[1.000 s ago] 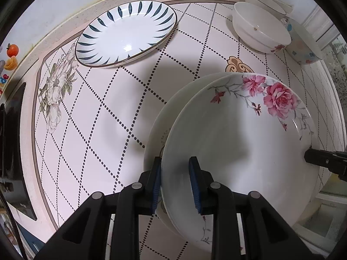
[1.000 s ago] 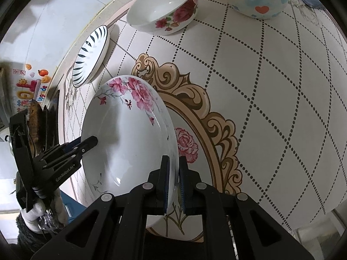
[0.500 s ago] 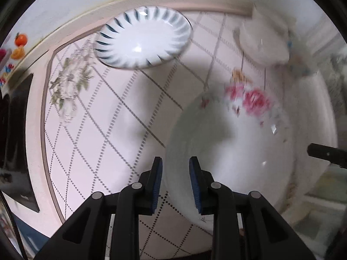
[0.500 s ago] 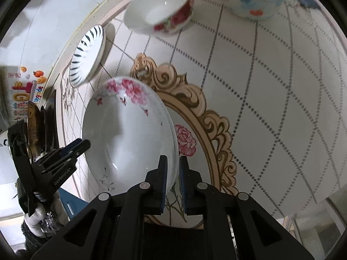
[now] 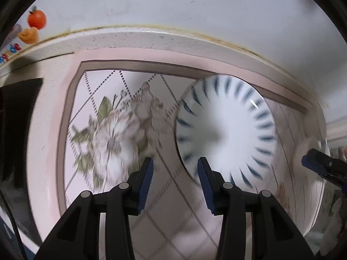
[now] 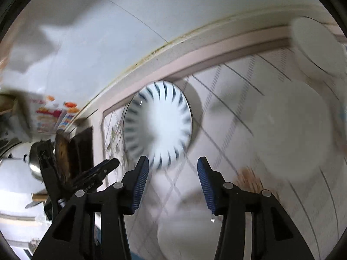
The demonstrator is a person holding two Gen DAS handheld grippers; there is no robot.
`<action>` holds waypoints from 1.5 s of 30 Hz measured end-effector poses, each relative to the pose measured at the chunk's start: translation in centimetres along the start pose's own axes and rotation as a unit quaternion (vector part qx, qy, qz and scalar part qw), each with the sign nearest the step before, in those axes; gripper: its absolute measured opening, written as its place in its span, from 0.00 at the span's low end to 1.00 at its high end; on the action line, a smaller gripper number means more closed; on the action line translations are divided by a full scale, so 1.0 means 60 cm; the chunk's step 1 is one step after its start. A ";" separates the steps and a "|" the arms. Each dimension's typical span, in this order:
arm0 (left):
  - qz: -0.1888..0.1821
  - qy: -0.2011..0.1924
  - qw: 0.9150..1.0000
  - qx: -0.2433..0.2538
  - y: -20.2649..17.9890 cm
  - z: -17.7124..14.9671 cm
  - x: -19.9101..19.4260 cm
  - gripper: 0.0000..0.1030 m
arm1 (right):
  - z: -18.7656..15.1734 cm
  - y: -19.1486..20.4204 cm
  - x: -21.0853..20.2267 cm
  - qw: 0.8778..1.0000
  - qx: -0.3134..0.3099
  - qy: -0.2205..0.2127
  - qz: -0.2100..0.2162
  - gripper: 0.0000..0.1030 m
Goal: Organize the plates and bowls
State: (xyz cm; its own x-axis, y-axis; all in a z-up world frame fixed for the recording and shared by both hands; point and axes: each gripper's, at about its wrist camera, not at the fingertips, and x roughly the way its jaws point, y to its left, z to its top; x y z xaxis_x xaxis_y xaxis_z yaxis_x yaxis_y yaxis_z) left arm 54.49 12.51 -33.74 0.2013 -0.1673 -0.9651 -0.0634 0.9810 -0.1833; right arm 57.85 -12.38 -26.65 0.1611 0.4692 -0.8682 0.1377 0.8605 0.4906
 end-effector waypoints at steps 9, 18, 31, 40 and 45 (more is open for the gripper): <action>-0.012 0.012 1.000 0.016 -0.017 0.047 0.072 0.26 | 0.075 -0.022 0.144 0.998 0.022 0.032 -0.040 0.31; 0.003 -0.004 1.000 0.024 -0.036 0.045 0.063 0.20 | 0.068 -0.019 0.172 0.997 -0.019 0.010 -0.073 0.09; 0.006 -0.041 0.998 0.045 -0.071 -0.030 -0.052 0.17 | 0.024 0.001 0.092 0.998 -0.045 -0.016 -0.044 0.09; 0.006 -0.069 0.995 0.071 -0.124 -0.118 -0.157 0.17 | -0.082 -0.007 -0.030 0.995 -0.090 -0.043 -0.028 0.09; 0.003 -0.070 0.994 0.084 -0.156 -0.183 -0.177 0.17 | -0.151 -0.041 -0.086 0.993 -0.105 -0.044 -0.030 0.08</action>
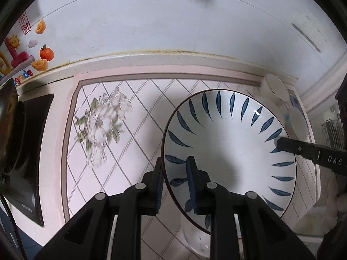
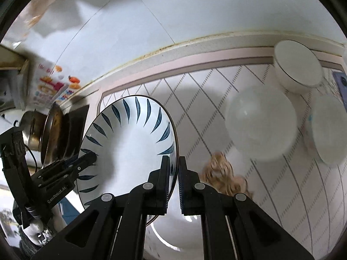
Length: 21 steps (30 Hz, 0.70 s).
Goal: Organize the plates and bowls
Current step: 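Lower the blue-striped plate onto the plate stack with both grippers and open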
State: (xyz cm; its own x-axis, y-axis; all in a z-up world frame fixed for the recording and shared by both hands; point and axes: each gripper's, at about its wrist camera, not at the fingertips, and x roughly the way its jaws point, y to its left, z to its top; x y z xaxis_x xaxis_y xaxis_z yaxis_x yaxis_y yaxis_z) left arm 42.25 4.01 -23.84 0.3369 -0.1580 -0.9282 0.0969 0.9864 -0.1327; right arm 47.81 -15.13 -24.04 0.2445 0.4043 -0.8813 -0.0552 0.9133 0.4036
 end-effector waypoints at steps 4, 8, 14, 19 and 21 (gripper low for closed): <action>-0.007 0.006 1.000 -0.004 -0.023 -0.042 -0.014 0.17 | -0.049 -0.021 -0.041 1.000 -0.003 -0.003 0.003 0.08; -0.007 0.015 1.000 0.002 -0.043 -0.075 -0.016 0.17 | -0.099 -0.036 -0.062 1.000 -0.004 -0.002 0.002 0.08; -0.004 0.034 0.999 0.007 -0.062 -0.109 0.004 0.17 | -0.146 -0.062 -0.051 1.000 0.007 0.013 0.003 0.08; 0.002 0.056 0.998 0.009 -0.069 -0.130 0.034 0.17 | -0.174 -0.083 -0.031 1.000 0.014 0.027 -0.001 0.08; 0.010 0.066 0.998 0.015 -0.072 -0.138 0.049 0.17 | -0.182 -0.092 -0.019 0.999 0.018 0.032 -0.003 0.08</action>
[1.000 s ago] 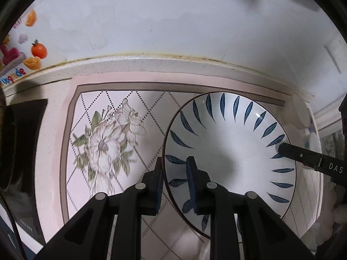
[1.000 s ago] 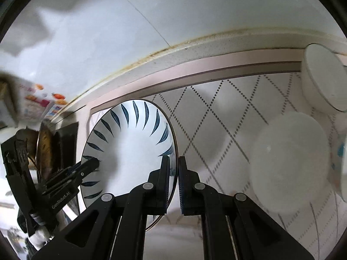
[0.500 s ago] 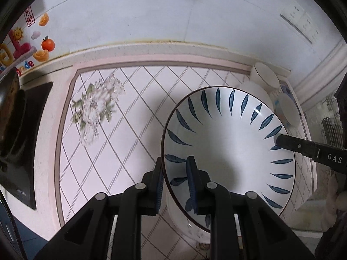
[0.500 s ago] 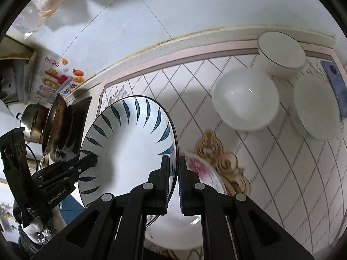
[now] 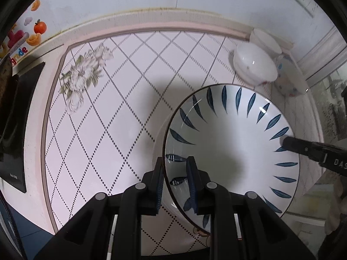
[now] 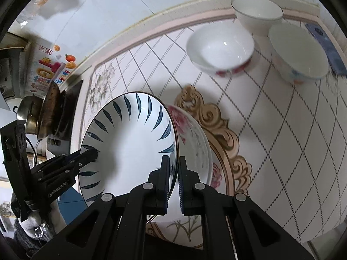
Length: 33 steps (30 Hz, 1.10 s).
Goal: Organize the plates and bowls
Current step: 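Lower the blue-striped plate onto the plate stack with both grippers and open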
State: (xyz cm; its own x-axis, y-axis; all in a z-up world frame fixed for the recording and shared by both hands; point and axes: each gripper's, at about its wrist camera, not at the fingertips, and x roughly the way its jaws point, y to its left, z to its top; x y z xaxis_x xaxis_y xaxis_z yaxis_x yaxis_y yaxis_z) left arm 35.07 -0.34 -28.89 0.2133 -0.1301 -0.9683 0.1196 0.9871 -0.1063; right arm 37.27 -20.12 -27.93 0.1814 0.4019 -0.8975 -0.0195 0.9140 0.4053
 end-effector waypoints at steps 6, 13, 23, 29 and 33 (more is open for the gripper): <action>0.002 0.018 1.000 0.005 -0.007 -0.010 0.034 0.10 | -0.010 -0.014 0.024 1.000 0.001 0.006 -0.007 0.08; -0.004 0.012 0.999 0.032 -0.062 0.002 0.038 0.08 | -0.008 -0.010 0.062 1.000 -0.001 0.018 -0.005 0.06; 0.012 0.029 0.999 -0.014 -0.041 -0.014 0.049 0.09 | -0.016 -0.039 0.111 0.998 0.022 0.056 0.007 0.06; 0.024 0.002 0.999 -0.043 -0.034 -0.033 -0.016 0.11 | -0.032 -0.010 0.079 0.998 -0.005 0.051 -0.047 0.08; 0.031 -0.025 0.998 -0.041 -0.033 -0.047 -0.074 0.24 | -0.058 0.035 0.021 0.997 -0.033 0.025 -0.072 0.36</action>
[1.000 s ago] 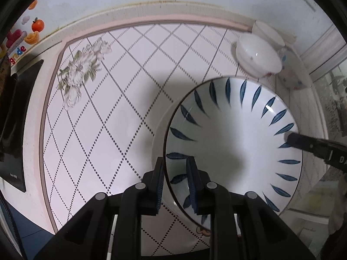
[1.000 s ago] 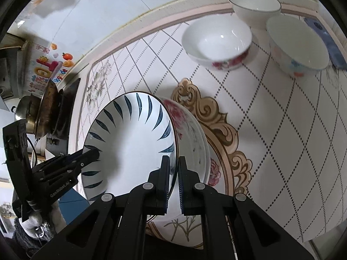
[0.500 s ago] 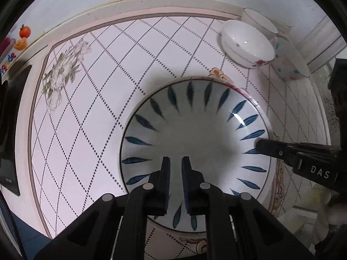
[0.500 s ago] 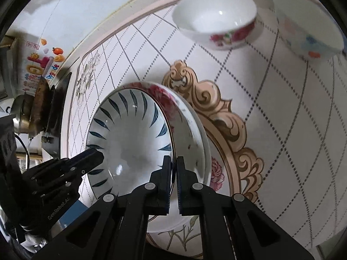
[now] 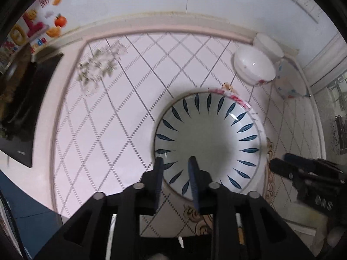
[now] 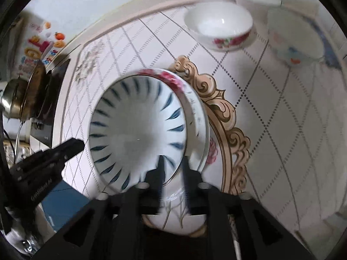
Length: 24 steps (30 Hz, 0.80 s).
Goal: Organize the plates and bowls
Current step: 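Lower the blue-striped plate onto the plate stack with both grippers and open, then lift both grippers away from the plate stack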
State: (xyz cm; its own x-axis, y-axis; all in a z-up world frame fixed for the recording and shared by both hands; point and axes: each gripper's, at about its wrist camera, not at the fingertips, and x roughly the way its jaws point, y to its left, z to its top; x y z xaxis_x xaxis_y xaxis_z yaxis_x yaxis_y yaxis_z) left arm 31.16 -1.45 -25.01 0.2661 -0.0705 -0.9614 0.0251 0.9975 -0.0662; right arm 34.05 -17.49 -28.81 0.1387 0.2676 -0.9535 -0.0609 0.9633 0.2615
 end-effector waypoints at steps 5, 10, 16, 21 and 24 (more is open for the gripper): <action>-0.007 -0.032 0.999 0.016 0.012 -0.021 -0.081 0.48 | -0.035 0.047 -0.087 0.999 -0.009 -0.046 -0.027 0.70; -0.005 -0.065 0.997 0.032 0.024 -0.049 -0.156 0.84 | -0.088 0.085 -0.182 0.995 -0.008 -0.090 -0.052 0.82; -0.024 -0.091 0.995 0.046 0.024 -0.087 -0.223 0.96 | -0.157 0.124 -0.265 0.989 -0.008 -0.129 -0.074 0.87; -0.043 -0.107 0.992 0.052 0.023 -0.117 -0.261 0.98 | -0.213 0.147 -0.309 0.987 0.001 -0.143 -0.071 0.89; -0.051 -0.103 0.992 0.054 0.023 -0.122 -0.269 0.99 | -0.233 0.154 -0.322 0.987 0.003 -0.147 -0.072 0.89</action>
State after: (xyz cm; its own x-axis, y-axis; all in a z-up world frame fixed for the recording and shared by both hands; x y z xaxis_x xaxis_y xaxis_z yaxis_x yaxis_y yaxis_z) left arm 19.84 1.12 -11.58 0.4471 -0.1813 -0.8759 0.1610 0.9796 -0.1206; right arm 16.98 -14.09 -10.05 0.4260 0.1219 -0.8965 -0.0144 0.9917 0.1281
